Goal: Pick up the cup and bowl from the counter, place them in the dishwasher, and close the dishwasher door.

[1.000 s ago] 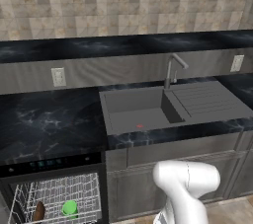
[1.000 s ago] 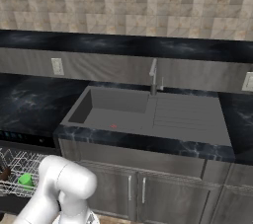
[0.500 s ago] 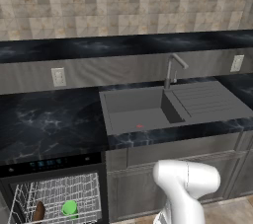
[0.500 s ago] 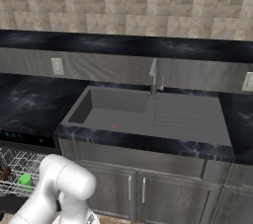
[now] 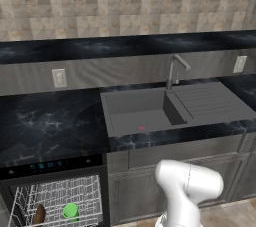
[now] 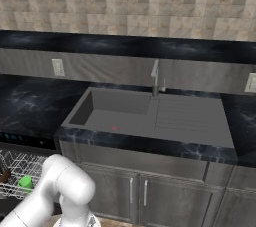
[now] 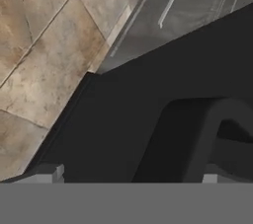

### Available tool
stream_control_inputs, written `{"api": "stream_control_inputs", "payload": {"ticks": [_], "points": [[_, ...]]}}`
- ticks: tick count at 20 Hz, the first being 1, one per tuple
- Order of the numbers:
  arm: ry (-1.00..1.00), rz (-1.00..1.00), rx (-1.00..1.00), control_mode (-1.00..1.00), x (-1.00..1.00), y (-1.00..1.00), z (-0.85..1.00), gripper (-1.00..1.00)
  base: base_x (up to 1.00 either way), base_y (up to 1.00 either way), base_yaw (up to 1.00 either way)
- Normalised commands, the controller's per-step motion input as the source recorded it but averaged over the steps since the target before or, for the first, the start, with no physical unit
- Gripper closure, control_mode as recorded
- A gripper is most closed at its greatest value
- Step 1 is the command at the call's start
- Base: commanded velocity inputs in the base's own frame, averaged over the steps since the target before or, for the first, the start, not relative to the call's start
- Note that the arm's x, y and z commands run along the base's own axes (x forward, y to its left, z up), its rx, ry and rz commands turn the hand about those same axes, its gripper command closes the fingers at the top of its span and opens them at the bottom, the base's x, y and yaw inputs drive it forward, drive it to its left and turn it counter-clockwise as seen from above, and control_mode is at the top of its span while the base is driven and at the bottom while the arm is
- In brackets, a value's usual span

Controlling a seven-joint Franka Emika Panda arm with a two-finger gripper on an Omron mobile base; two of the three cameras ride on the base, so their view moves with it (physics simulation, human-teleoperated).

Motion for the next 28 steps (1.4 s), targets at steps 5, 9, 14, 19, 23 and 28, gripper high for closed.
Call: {"api": "stream_control_inputs", "payload": {"ticks": [5, 9, 14, 19, 23, 28], "points": [[-0.1, 0.11, -0.01, -1.0, 0.06, 0.25, -0.73, -1.0, 0.0, 0.0, 0.0], [-0.18, 0.1, -0.02, -1.0, 0.19, 0.0, -0.46, -1.0, 0.0, 0.0, 0.0], [-0.27, 0.1, -0.12, -1.0, 0.17, -0.09, -0.25, -1.0, 0.0, 0.0, 0.0], [-0.33, 0.08, -0.17, -1.0, 0.26, -0.26, -0.04, -1.0, 0.0, 0.0, 0.0], [-0.32, 0.06, -0.12, -1.0, 0.45, -0.36, -0.03, -1.0, 0.0, 0.0, 0.0], [-0.31, 0.07, -0.06, -1.0, 0.43, -0.28, -0.07, -1.0, 0.0, 0.0, 0.0]]}}
